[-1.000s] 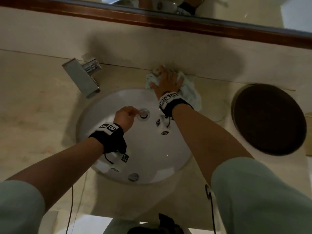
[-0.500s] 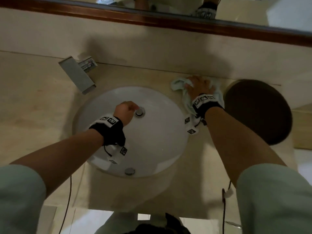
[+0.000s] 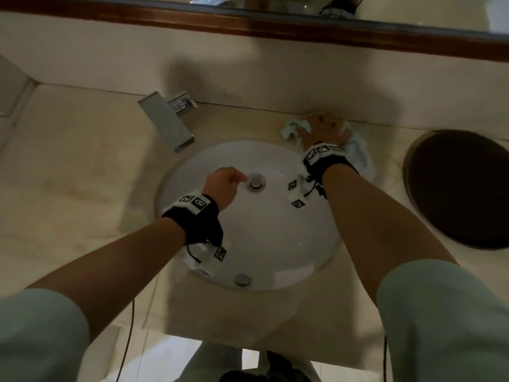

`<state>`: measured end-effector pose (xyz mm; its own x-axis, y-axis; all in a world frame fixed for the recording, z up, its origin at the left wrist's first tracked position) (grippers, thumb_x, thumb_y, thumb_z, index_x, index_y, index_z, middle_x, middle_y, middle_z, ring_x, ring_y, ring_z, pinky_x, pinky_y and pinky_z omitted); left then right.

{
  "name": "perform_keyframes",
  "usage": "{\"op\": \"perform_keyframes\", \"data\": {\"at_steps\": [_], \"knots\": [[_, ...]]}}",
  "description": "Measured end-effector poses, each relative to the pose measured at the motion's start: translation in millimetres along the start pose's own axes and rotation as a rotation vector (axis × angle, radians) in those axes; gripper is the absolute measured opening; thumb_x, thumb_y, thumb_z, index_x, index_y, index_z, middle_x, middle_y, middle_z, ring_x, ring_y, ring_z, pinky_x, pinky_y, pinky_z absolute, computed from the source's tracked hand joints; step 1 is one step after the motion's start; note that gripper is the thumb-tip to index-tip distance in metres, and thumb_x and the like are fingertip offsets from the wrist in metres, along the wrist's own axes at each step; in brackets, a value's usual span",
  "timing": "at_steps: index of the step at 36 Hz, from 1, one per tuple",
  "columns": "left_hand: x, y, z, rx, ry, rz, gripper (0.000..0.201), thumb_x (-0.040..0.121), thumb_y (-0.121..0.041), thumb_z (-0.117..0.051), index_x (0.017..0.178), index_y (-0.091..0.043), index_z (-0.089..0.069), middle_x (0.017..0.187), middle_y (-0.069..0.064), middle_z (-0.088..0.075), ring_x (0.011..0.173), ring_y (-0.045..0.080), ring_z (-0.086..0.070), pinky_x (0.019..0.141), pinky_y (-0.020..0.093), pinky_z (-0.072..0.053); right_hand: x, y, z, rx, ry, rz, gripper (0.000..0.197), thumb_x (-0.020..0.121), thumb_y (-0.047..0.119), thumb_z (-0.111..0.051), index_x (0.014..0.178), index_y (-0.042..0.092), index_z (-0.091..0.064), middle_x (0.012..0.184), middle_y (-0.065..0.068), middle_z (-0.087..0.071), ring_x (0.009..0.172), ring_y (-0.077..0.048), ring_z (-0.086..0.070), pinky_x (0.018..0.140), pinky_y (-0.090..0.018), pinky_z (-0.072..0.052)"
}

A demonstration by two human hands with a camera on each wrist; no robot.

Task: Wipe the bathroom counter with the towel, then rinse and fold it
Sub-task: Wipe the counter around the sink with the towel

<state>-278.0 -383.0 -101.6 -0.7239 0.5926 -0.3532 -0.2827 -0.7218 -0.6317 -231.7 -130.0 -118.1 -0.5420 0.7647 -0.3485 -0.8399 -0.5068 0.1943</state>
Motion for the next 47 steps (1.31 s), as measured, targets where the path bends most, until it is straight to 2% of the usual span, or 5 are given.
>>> {"op": "perform_keyframes", "data": {"at_steps": [11,18,25,34,47], "knots": [[-13,31,21,-0.006,-0.047,0.108,0.037,0.090,0.003,-0.038,0.105,-0.009,-0.070,0.117,0.014,-0.062,0.109,0.029,-0.058,0.097,0.032,-0.043,21,92,-50,-0.106,0.116,0.278,0.065,0.075,0.064,-0.021,0.120,0.029,-0.051,0.139,-0.005,-0.042,0.132,-0.037,-0.032,0.107,-0.062,-0.018],[-10,16,8,-0.040,-0.026,0.070,0.035,0.089,0.005,-0.039,0.102,-0.008,-0.070,0.116,0.015,-0.063,0.109,0.030,-0.058,0.098,0.033,-0.044,-17,70,-6,-0.039,0.122,0.298,0.049,0.093,0.052,-0.042,0.139,0.036,-0.040,0.149,-0.004,-0.030,0.138,-0.038,-0.019,0.112,-0.057,-0.014],[-9,-5,-7,-0.008,-0.020,0.035,0.033,0.090,0.004,-0.042,0.104,-0.007,-0.070,0.117,0.016,-0.063,0.110,0.032,-0.057,0.096,0.030,-0.041,-21,8,4,-0.036,0.122,0.193,0.046,0.088,0.062,-0.041,0.128,0.040,-0.047,0.143,-0.005,-0.034,0.131,-0.037,-0.027,0.107,-0.058,-0.021],[-15,-39,-33,-0.029,0.036,-0.011,0.027,0.092,0.001,-0.048,0.110,-0.002,-0.067,0.125,0.016,-0.060,0.118,0.029,-0.053,0.092,0.020,-0.032,-29,-69,21,0.095,0.055,0.014,0.051,0.094,0.054,-0.042,0.141,0.036,-0.035,0.147,-0.008,-0.025,0.135,-0.034,-0.022,0.107,-0.053,-0.025],[-5,6,-22,-0.003,0.060,0.065,0.031,0.091,0.000,-0.044,0.110,-0.007,-0.068,0.119,0.013,-0.063,0.114,0.029,-0.055,0.095,0.025,-0.036,-29,-56,15,0.040,-0.096,-0.077,0.045,0.095,0.051,-0.040,0.136,0.033,-0.042,0.141,-0.013,-0.032,0.129,-0.036,-0.028,0.106,-0.055,-0.019]]}}
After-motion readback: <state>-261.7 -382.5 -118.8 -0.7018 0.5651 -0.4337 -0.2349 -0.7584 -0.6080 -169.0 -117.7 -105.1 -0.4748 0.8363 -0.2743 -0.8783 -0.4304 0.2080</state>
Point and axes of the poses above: each hand's wrist, its own x-axis towards the middle knuckle, its own z-axis out of the back of the hand, y = z × x, the point moved 3 cm from there along x, towards the middle knuckle
